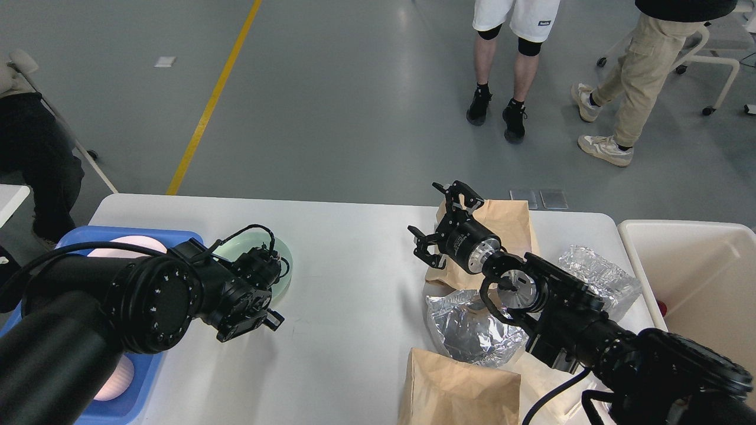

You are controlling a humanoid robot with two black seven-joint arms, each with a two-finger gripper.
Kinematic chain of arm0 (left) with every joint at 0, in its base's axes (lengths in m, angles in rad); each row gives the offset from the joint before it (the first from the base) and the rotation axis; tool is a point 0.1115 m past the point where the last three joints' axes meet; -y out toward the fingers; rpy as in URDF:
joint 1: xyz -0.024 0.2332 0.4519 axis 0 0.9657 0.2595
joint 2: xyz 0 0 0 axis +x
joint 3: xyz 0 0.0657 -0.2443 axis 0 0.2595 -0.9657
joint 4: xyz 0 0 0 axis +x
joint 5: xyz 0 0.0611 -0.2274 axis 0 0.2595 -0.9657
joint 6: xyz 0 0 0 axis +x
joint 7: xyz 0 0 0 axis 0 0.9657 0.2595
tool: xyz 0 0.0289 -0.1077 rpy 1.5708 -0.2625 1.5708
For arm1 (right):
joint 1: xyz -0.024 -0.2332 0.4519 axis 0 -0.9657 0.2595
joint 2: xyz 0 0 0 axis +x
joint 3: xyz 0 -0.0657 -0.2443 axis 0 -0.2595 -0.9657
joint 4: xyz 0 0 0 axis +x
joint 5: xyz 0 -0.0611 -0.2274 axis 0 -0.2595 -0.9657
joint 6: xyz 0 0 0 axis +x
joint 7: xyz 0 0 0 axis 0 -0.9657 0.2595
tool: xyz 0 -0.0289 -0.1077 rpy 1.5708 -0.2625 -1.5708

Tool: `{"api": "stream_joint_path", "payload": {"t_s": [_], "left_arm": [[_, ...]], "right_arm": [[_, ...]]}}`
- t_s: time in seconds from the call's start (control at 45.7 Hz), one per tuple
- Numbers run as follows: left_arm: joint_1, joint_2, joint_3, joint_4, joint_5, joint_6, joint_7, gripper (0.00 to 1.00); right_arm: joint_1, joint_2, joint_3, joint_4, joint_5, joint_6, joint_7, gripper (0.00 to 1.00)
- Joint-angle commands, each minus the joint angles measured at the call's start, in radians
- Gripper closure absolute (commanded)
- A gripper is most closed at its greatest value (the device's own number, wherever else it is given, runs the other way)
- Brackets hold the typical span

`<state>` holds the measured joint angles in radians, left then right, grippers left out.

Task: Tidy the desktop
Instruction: 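Lower the left gripper and pinch the edge of the green plate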

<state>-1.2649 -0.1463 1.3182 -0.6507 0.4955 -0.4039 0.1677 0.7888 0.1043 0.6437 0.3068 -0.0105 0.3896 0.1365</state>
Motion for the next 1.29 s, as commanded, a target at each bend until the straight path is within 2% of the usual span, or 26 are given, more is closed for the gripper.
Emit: {"api": "stream_joint_path", "payload": {"t_s": [0.0, 0.241, 1.006, 1.05, 1.159, 1.269], "left_arm": [[-0.002, -0.001, -0.013, 0.0, -0.021, -0.038, 0.004, 0.94], [-0.004, 0.001, -0.027, 0.0, -0.023, -0.047, 0.004, 1.0], [-0.018, 0.002, -0.188, 0.003, -0.023, -0.055, -0.004, 1.0], [-0.028, 0.002, -0.203, 0.003, -0.023, -0.076, -0.004, 1.0], [-0.1, 0.004, -0.254, -0.001, -0.047, -0.188, -0.008, 1.0], [-0.2, 0.007, -0.27, -0.004, -0.107, -0.366, -0.011, 1.0]], "right_arm": [[0.0, 0.0, 0.001, 0.0, 0.0, 0.0, 0.0, 0.0], [0.0, 0.0, -0.001, 0.0, 0.0, 0.0, 0.0, 0.0], [0.0, 0.0, 0.001, 0.0, 0.0, 0.0, 0.0, 0.0], [0.001, 0.0, 0.001, 0.0, 0.001, 0.0, 0.0, 0.0], [0.0, 0.0, 0.001, 0.0, 0.0, 0.0, 0.0, 0.0], [0.0, -0.001, 0.001, 0.0, 0.0, 0.0, 0.0, 0.0]]}}
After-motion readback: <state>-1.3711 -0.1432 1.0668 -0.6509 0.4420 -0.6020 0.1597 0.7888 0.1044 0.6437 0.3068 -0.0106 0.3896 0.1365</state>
